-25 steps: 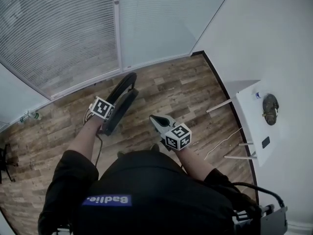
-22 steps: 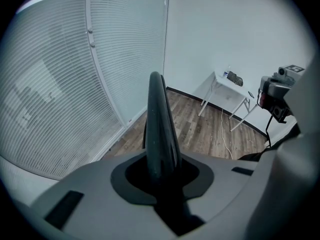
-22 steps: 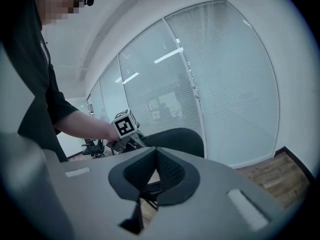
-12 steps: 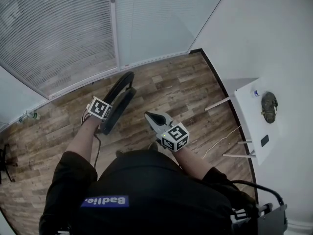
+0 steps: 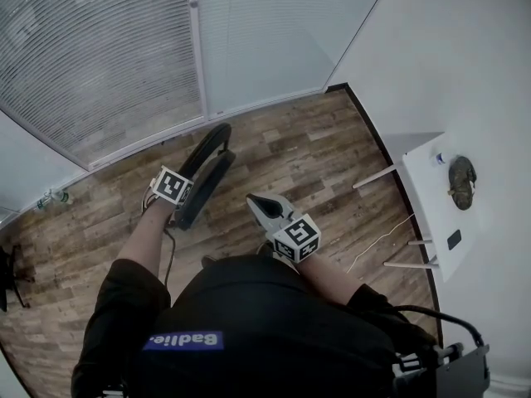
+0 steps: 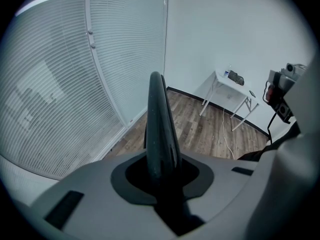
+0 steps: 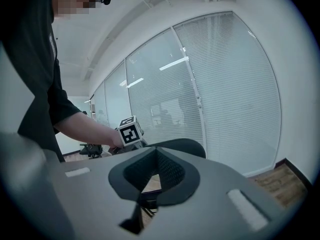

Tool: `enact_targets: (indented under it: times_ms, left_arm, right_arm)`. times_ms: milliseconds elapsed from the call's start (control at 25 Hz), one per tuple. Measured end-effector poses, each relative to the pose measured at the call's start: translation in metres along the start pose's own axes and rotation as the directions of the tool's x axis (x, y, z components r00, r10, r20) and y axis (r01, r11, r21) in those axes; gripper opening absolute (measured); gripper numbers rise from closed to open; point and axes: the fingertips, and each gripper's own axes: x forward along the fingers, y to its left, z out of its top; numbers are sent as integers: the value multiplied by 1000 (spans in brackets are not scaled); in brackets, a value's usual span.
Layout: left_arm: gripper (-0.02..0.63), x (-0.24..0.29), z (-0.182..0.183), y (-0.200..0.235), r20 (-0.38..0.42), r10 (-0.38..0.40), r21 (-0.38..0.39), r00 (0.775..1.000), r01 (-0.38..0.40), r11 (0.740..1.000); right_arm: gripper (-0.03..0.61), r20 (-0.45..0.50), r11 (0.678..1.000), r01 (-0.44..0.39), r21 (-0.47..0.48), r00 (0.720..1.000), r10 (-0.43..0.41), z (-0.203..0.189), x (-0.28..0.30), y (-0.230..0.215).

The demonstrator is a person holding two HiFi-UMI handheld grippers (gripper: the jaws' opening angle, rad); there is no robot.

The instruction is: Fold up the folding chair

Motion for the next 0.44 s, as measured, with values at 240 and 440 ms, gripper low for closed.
enact_targets:
  times_ms: [240, 440]
  left_arm:
    - [74, -2, 0, -3, -1, -2, 0, 1000, 2, 1000]
    - [74, -3, -3, 0, -7, 1, 3, 1000, -1, 1000]
  right_arm:
    - [2, -1, 1000, 10, 1, 1000, -10, -1, -2, 2]
    - [2, -3, 1000, 28, 8, 1000, -28, -2, 2, 0]
